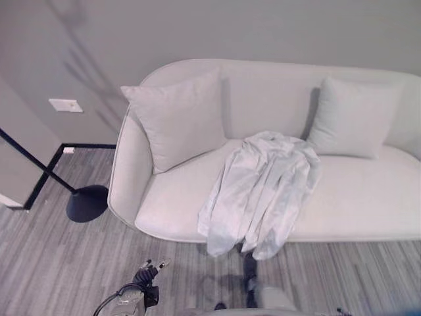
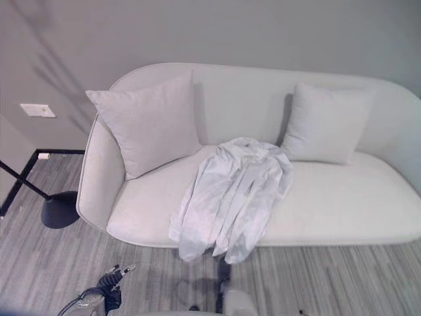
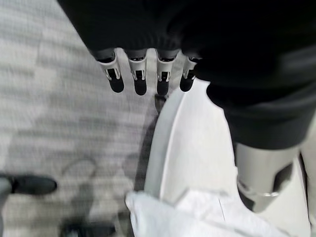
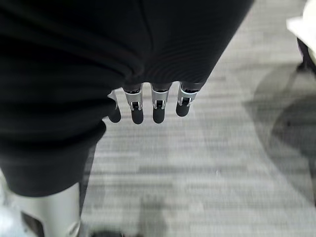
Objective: Hang the clothes on the sofa on the clothes rack.
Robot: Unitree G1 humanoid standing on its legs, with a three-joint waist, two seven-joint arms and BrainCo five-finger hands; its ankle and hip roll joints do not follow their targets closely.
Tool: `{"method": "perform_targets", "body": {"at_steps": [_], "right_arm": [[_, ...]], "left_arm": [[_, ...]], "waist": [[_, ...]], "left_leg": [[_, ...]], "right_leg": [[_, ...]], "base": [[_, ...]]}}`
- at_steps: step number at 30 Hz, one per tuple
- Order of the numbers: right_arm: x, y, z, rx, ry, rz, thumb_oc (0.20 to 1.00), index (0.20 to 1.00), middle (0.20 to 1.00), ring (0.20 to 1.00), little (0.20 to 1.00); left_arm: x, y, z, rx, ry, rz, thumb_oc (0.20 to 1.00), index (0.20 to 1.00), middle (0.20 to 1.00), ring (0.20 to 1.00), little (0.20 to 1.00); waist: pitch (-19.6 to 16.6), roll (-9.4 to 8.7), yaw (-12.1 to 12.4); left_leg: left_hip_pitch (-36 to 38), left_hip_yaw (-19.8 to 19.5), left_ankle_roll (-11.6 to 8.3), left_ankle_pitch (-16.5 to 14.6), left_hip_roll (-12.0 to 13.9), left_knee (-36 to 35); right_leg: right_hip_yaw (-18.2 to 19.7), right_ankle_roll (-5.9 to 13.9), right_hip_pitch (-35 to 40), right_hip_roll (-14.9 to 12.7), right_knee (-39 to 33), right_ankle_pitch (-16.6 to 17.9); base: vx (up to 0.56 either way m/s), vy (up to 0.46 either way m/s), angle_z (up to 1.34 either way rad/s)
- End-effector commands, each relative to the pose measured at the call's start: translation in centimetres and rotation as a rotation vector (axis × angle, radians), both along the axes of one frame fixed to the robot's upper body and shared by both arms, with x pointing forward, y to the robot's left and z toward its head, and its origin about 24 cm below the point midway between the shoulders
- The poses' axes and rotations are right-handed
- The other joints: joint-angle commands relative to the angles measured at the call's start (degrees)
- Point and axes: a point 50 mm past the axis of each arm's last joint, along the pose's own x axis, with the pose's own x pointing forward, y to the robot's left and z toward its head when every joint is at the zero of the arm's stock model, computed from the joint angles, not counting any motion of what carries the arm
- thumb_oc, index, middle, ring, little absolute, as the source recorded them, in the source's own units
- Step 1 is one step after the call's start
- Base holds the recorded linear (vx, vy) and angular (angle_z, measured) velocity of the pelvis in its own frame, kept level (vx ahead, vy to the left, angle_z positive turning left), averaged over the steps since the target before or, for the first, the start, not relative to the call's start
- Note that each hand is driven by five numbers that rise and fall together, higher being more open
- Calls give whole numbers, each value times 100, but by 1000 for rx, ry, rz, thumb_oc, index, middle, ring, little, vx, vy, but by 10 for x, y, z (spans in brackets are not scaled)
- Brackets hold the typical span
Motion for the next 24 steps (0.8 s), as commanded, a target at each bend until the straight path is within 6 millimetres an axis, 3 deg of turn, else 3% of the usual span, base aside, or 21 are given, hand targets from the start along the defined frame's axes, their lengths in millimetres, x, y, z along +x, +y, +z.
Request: {"method": "perform_targets", "body": {"at_steps": [1, 8, 11, 12, 13, 15, 17, 19, 20, 24], "right_arm": [[27, -21, 13, -63, -78, 17, 1000, 1000, 1000, 1000, 1000], [24, -19, 12, -54, -75, 26, 1000, 1000, 1000, 1000, 1000], [24, -21, 13, -60, -90, 9, 1000, 1000, 1000, 1000, 1000], [30, -21, 15, -58, -128, 2, 1000, 1000, 1000, 1000, 1000], [30, -21, 15, -58, -128, 2, 1000, 1000, 1000, 1000, 1000], [40, -22, 18, -59, -152, 27, 1000, 1000, 1000, 1000, 1000], [44, -22, 19, -61, -154, 38, 1000, 1000, 1000, 1000, 1000], [46, -25, 22, -65, -169, 27, 1000, 1000, 1000, 1000, 1000], [48, -22, 21, -56, -172, 41, 1000, 1000, 1000, 1000, 1000], [54, -18, 22, -57, -191, 65, 1000, 1000, 1000, 1000, 1000]], "left_arm": [[27, 0, 10, 8, -93, -25, 1000, 1000, 1000, 1000, 1000], [22, -2, 7, 6, -72, -38, 1000, 1000, 1000, 1000, 1000], [31, -4, 11, 9, -95, -58, 1000, 1000, 1000, 1000, 1000], [46, -11, 17, -7, -149, -92, 1000, 1000, 1000, 1000, 1000], [46, -11, 17, -7, -149, -92, 1000, 1000, 1000, 1000, 1000], [56, -15, 22, -9, -182, -114, 1000, 1000, 1000, 1000, 1000], [65, -17, 26, -5, -206, -132, 1000, 1000, 1000, 1000, 1000], [66, -21, 26, -11, -207, -156, 1000, 1000, 1000, 1000, 1000], [66, -22, 28, -17, -221, -164, 1000, 1000, 1000, 1000, 1000], [69, -25, 31, -19, -245, -184, 1000, 1000, 1000, 1000, 1000]], "waist": [[190, 187, 39], [141, 224, 8], [211, 259, -32], [399, 240, -85], [394, 243, -94], [590, 203, -106], [570, 218, -107], [493, 303, -50], [392, 348, -35], [261, 381, -132]], "left_leg": [[-670, 277, -596, 136, 880, -152], [-543, 250, -706, 118, 1006, -152], [-585, 294, -835, 107, 1126, 71], [-1248, 354, -1005, 174, 1067, 1358], [-1277, 344, -1005, 159, 1068, 1394], [-1869, 228, -1051, 372, 1041, 2285], [-1899, 293, -992, 197, 1206, 1703], [-1957, 286, -958, 503, 1359, 877], [-1788, 218, -962, 569, 1328, 419], [-1466, 396, -943, 601, 1233, 58]], "right_leg": [[-141, 800, 841, -145, -115, -1067], [-173, 697, 1053, -30, -115, -1247], [-233, 635, 1132, -29, -115, -1362], [-284, 513, 1234, -89, -115, -1415], [-293, 512, 1226, -87, -115, -1414], [-274, 434, 1258, -121, -115, -1414], [-291, 526, 1313, -182, -115, -1465], [-309, 607, 1353, -196, -115, -1530], [-220, 653, 1399, -228, -115, -1609], [-54, 737, 1387, -377, -115, -1520]], "base": [[98, -105, 9], [63, -78, 11], [-30, -77, 0], [-106, -33, 5], [-170, -44, 25], [-106, 1, 28], [45, 93, 4], [166, 192, -32], [141, 187, -55], [138, 238, -45]]}}
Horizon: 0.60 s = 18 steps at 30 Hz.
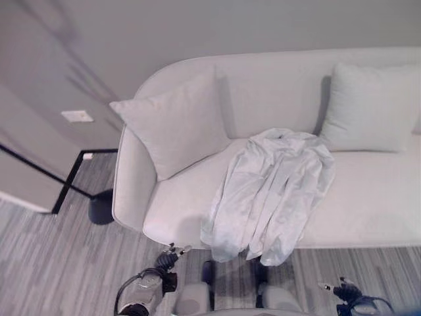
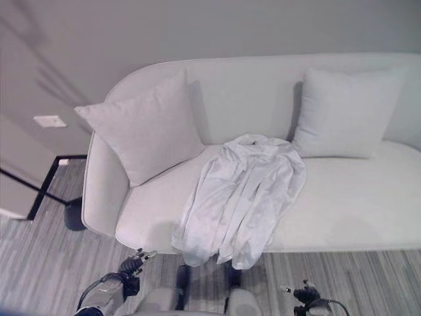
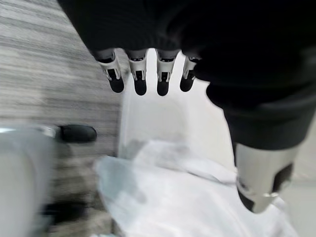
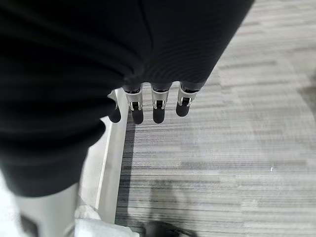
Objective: Hang the clothes on the sofa on the clothes rack.
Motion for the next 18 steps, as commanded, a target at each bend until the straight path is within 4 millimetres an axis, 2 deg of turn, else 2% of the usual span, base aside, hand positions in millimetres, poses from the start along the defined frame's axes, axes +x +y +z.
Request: {"method": "perform_targets", "body": {"at_steps": [1, 6, 11, 13, 14, 15, 16, 17, 18], "right_arm": [[5, -15, 10, -58, -39, 25, 1000, 1000, 1000, 1000, 1000], [18, -9, 12, -51, -69, 47, 1000, 1000, 1000, 1000, 1000], [23, -8, 14, -50, -101, 37, 1000, 1000, 1000, 1000, 1000], [34, -12, 23, -69, -155, 41, 1000, 1000, 1000, 1000, 1000], [50, -16, 34, -96, -218, 57, 1000, 1000, 1000, 1000, 1000], [66, -22, 47, -128, -283, 67, 1000, 1000, 1000, 1000, 1000], [66, -22, 47, -128, -283, 67, 1000, 1000, 1000, 1000, 1000], [80, -27, 60, -158, -345, 79, 1000, 1000, 1000, 1000, 1000], [87, -33, 70, -186, -380, 89, 1000, 1000, 1000, 1000, 1000]], "left_arm": [[10, 6, 10, 35, -69, -33, 1000, 1000, 1000, 1000, 1000], [13, 16, 14, 68, -88, -15, 1000, 1000, 1000, 1000, 1000], [15, 20, 17, 83, -106, 6, 1000, 1000, 1000, 1000, 1000], [24, 20, 27, 79, -162, 5, 1000, 1000, 1000, 1000, 1000], [37, 20, 38, 92, -220, -7, 1000, 1000, 1000, 1000, 1000], [50, 18, 51, 104, -284, -37, 1000, 1000, 1000, 1000, 1000], [50, 18, 51, 104, -284, -37, 1000, 1000, 1000, 1000, 1000], [63, 18, 61, 124, -328, -48, 1000, 1000, 1000, 1000, 1000], [73, 17, 70, 144, -364, -82, 1000, 1000, 1000, 1000, 1000]], "waist": [[-180, -108, -71], [-203, -215, -26], [-161, -267, -17], [-43, -230, -39], [145, -191, -70], [243, -174, -90], [243, -171, -93], [350, -189, -110], [368, -218, -133]], "left_leg": [[149, 202, 52, 276, -123, -255], [387, 671, 245, 74, -264, -371], [443, 719, 339, -60, -357, -371], [527, 707, 412, -124, -374, -371], [544, 718, 433, -98, -325, -371], [501, 715, 414, -97, -307, -371], [499, 711, 413, -98, -304, -371], [473, 679, 405, -103, -319, -371], [341, 640, 391, -82, -357, -371]], "right_leg": [[157, 381, 867, -321, -960, 174], [488, 629, 605, -548, -960, 473], [493, 725, 486, -649, -800, 501], [571, 735, 198, -647, -144, 426], [671, 776, -175, -541, 405, 532], [626, 778, -333, -487, 338, 527], [622, 776, -332, -484, 337, 527], [553, 710, -470, -463, 113, 615], [553, 730, -391, -482, -193, 646]], "base": [[40, 149, -38], [45, 182, -84], [21, 100, -14], [-31, 94, -2], [-61, 35, -9], [-67, 4, -14], [-42, -37, -12], [-30, -63, -6], [-28, -73, 1]]}}
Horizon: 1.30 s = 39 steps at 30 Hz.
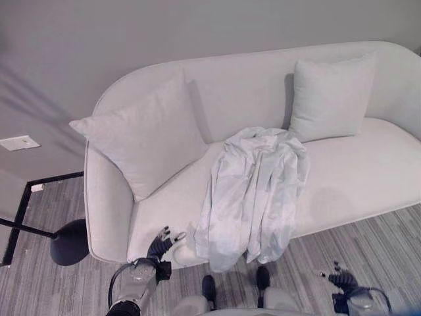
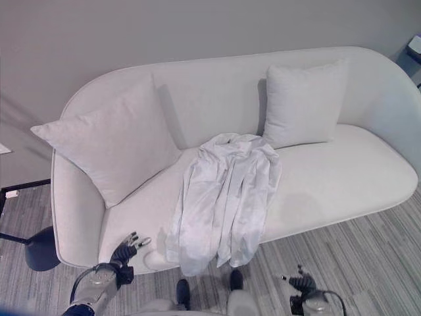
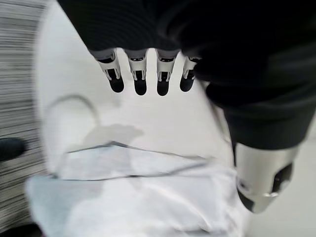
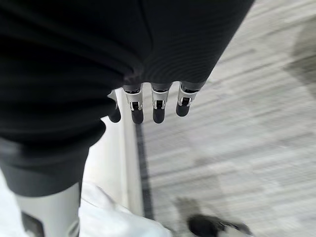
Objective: Hang the clothes on the sofa on the clothes rack.
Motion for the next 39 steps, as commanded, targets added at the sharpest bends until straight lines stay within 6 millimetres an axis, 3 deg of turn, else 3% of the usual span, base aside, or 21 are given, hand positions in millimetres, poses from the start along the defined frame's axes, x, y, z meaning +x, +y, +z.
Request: {"method": "perform_targets", "body": {"at_steps": [1, 2, 4, 5, 6, 7, 8, 9, 10, 14, 17, 18, 21, 22, 27, 30, 35, 39], "right_arm": [[32, -29, 37, -134, -148, -8, 1000, 1000, 1000, 1000, 1000], [39, -33, 45, -153, -185, -9, 1000, 1000, 1000, 1000, 1000], [70, -42, 81, -229, -322, 20, 1000, 1000, 1000, 1000, 1000], [70, -42, 82, -229, -323, 20, 1000, 1000, 1000, 1000, 1000], [97, -47, 113, -268, -437, 26, 1000, 1000, 1000, 1000, 1000], [107, -46, 122, -281, -472, 32, 1000, 1000, 1000, 1000, 1000], [128, -43, 145, -306, -539, 62, 1000, 1000, 1000, 1000, 1000], [128, -43, 146, -307, -541, 62, 1000, 1000, 1000, 1000, 1000], [145, -38, 167, -322, -606, 79, 1000, 1000, 1000, 1000, 1000], [178, -32, 222, -358, -759, 101, 1000, 1000, 1000, 1000, 1000], [209, -24, 279, -365, -873, 97, 1000, 1000, 1000, 1000, 1000], [220, -22, 310, -398, -894, 100, 1000, 1000, 1000, 1000, 1000], [230, -23, 351, -406, -917, 61, 1000, 1000, 1000, 1000, 1000], [231, -23, 360, -409, -929, 60, 1000, 1000, 1000, 1000, 1000], [227, -33, 384, -470, -921, 23, 1000, 1000, 1000, 1000, 1000], [224, -40, 377, -475, -901, 8, 1000, 1000, 1000, 1000, 1000], [227, -34, 344, -453, -837, 53, 1000, 1000, 1000, 1000, 1000], [229, -30, 336, -418, -834, 62, 1000, 1000, 1000, 1000, 1000]], "left_arm": [[40, -2, 31, 90, -156, -51, 1000, 1000, 1000, 1000, 1000], [52, -4, 40, 107, -190, -61, 1000, 1000, 1000, 1000, 1000], [80, -7, 66, 169, -284, -87, 1000, 1000, 1000, 1000, 1000], [81, -7, 66, 168, -286, -87, 1000, 1000, 1000, 1000, 1000], [104, -14, 89, 229, -351, -135, 1000, 1000, 1000, 1000, 1000], [114, -17, 100, 263, -383, -152, 1000, 1000, 1000, 1000, 1000], [134, -20, 123, 335, -435, -179, 1000, 1000, 1000, 1000, 1000], [135, -20, 124, 335, -437, -178, 1000, 1000, 1000, 1000, 1000], [149, -23, 144, 399, -486, -204, 1000, 1000, 1000, 1000, 1000], [175, -14, 192, 554, -563, -198, 1000, 1000, 1000, 1000, 1000], [197, 2, 267, 708, -676, -135, 1000, 1000, 1000, 1000, 1000], [203, 1, 306, 801, -739, -122, 1000, 1000, 1000, 1000, 1000], [208, -12, 359, 976, -827, -126, 1000, 1000, 1000, 1000, 1000], [208, -13, 367, 1012, -836, -132, 1000, 1000, 1000, 1000, 1000], [204, -10, 399, 1041, -895, -78, 1000, 1000, 1000, 1000, 1000], [203, -17, 399, 1039, -932, -91, 1000, 1000, 1000, 1000, 1000], [205, -35, 387, 1050, -953, -150, 1000, 1000, 1000, 1000, 1000], [206, -38, 391, 1078, -958, -158, 1000, 1000, 1000, 1000, 1000]], "waist": [[345, 25, -27], [377, -3, -50], [498, -74, -84], [500, -71, -91], [628, -70, -103], [672, -64, -96], [773, -56, -129], [778, -54, -136], [846, -57, -150], [993, -72, -221], [1132, -104, -248], [1199, -130, -243], [1345, -162, -197], [1382, -180, -199], [1539, -174, -169], [1626, -161, -147], [1632, -155, -167], [1632, -191, -207]], "left_leg": [[-77, -346, -351, -294, 135, 45], [-191, -371, -377, -253, 135, 45], [-489, -473, -452, -115, 209, 45], [-497, -480, -453, -112, 208, 45], [-737, -574, -500, -1, 249, 45], [-833, -608, -517, 51, 259, 45], [-1002, -652, -556, 135, 295, 45], [-1012, -657, -557, 138, 295, 45], [-1155, -670, -578, 188, 313, 45], [-1483, -685, -615, 290, 336, 45], [-1955, -691, -677, 407, 361, 45], [-2184, -689, -689, 456, 369, 45], [-2545, -710, -682, 554, 336, 45], [-2628, -712, -680, 584, 328, 45], [-3115, -784, -683, 664, 274, 68], [-3181, -852, -660, 655, 238, 80], [-3168, -898, -648, 622, 223, 59], [-3272, -912, -661, 614, 241, 49]], "right_leg": [[105, 16, 246, 10, -515, -10], [161, 36, 211, 45, -658, 65], [117, -1, 126, 98, -960, 244], [109, -1, 126, 97, -968, 250], [18, -29, 19, 128, -1108, 315], [-25, -36, -28, 137, -1150, 338], [-90, -34, -171, 151, -1156, 375], [-94, -35, -179, 151, -1156, 376], [-114, -34, -303, 168, -1156, 394], [-85, -13, -623, 199, -1156, 462], [-21, 42, -1107, 212, -1156, 570], [15, 67, -1356, 217, -1156, 632], [77, 108, -1730, 239, -1156, 703], [80, 113, -1803, 232, -1156, 719], [30, 158, -2253, 186, -1156, 811], [24, 144, -2300, 170, -1156, 813], [0, 111, -2335, 187, -1156, 786], [-29, 113, -2459, 204, -1156, 787]], "base": [[-15, -84, 8], [-38, -141, 42], [-47, -152, 54], [-64, -120, 25], [-84, -107, 12], [-116, -144, 8], [-65, -66, 9], [-60, -57, 18], [-39, -27, 9], [-52, -14, -6], [-97, 11, -1], [-87, 22, 2], [-64, 24, 2], [-40, 14, 6], [-14, 4, 3], [24, -16, 8], [26, -7, 6], [22, -12, 12]]}}
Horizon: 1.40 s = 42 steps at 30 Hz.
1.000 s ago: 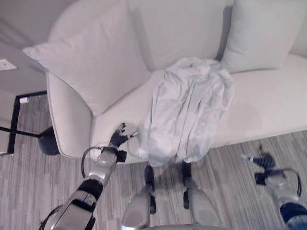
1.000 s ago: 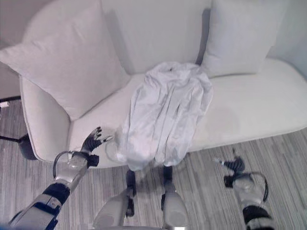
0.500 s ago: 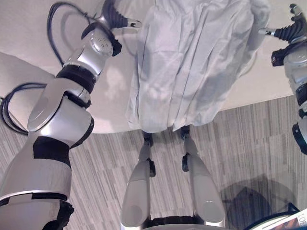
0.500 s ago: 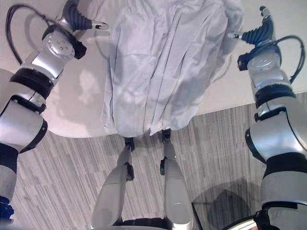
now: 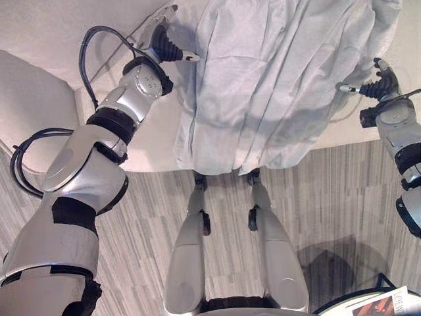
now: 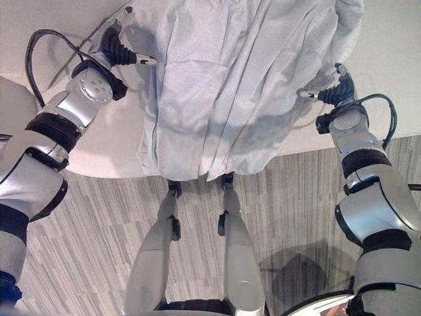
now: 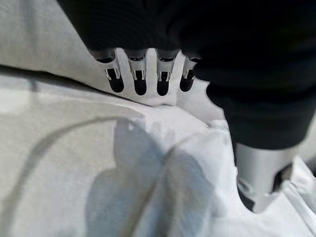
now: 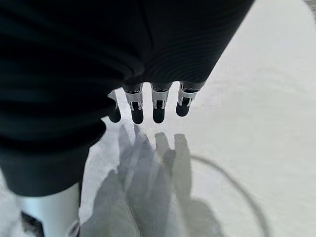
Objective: Hang the clothes on the sofa on the clothes rack.
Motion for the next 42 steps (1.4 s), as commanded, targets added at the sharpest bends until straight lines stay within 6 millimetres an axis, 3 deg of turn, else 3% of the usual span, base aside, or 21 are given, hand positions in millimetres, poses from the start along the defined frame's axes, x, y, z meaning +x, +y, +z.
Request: {"method": "perform_targets", "body": {"at_steps": [1, 11, 15, 20, 26, 32, 42], "right_arm": [[-3, -10, 21, 52, -85, -40, 1000, 1000, 1000, 1000, 1000], [4, 9, 44, 66, -169, 29, 1000, 1000, 1000, 1000, 1000], [4, 22, 64, 63, -263, 104, 1000, 1000, 1000, 1000, 1000], [4, 38, 80, 61, -325, 176, 1000, 1000, 1000, 1000, 1000], [3, 51, 92, 81, -395, 219, 1000, 1000, 1000, 1000, 1000], [5, 56, 99, 137, -445, 200, 1000, 1000, 1000, 1000, 1000], [19, 97, 98, 152, -383, 296, 1000, 1000, 1000, 1000, 1000]], "left_arm": [[-3, 14, 20, 40, -73, 66, 1000, 1000, 1000, 1000, 1000], [-8, 20, 54, 127, -141, 123, 1000, 1000, 1000, 1000, 1000], [-19, 31, 83, 136, -242, 172, 1000, 1000, 1000, 1000, 1000], [-27, 42, 103, 134, -291, 226, 1000, 1000, 1000, 1000, 1000], [-30, 47, 109, 116, -323, 240, 1000, 1000, 1000, 1000, 1000], [-28, 30, 106, 88, -346, 190, 1000, 1000, 1000, 1000, 1000], [-25, 18, 108, 49, -332, 152, 1000, 1000, 1000, 1000, 1000]], "waist": [[-144, -146, -7], [-144, -249, -165], [-144, -295, -261], [-144, -310, -335], [-144, -317, -374], [-144, -241, -326], [-144, -228, -286]], "left_leg": [[39, -220, -180, -214, -53, -105], [-560, -243, -168, -276, -46, 202], [-763, -278, -160, -332, -41, 345], [-849, -288, -165, -362, -42, 374], [-919, -299, -168, -385, -35, 408], [-873, -329, -152, -447, -33, 397], [-890, -338, -154, -412, -78, 378]], "right_leg": [[266, 826, -58, -172, 10, -189], [306, 822, -500, -199, 10, -132], [357, 825, -649, -193, 10, -99], [366, 814, -754, -184, 10, -92], [364, 814, -831, -186, 10, -89], [357, 790, -793, -187, 10, -129], [332, 776, -812, -208, 10, -96]], "base": [[15, -4, 7], [1, 0, 0], [5, -3, -2], [-1, 4, -5], [0, 2, -1], [0, 0, 0], [0, 0, 0]]}}
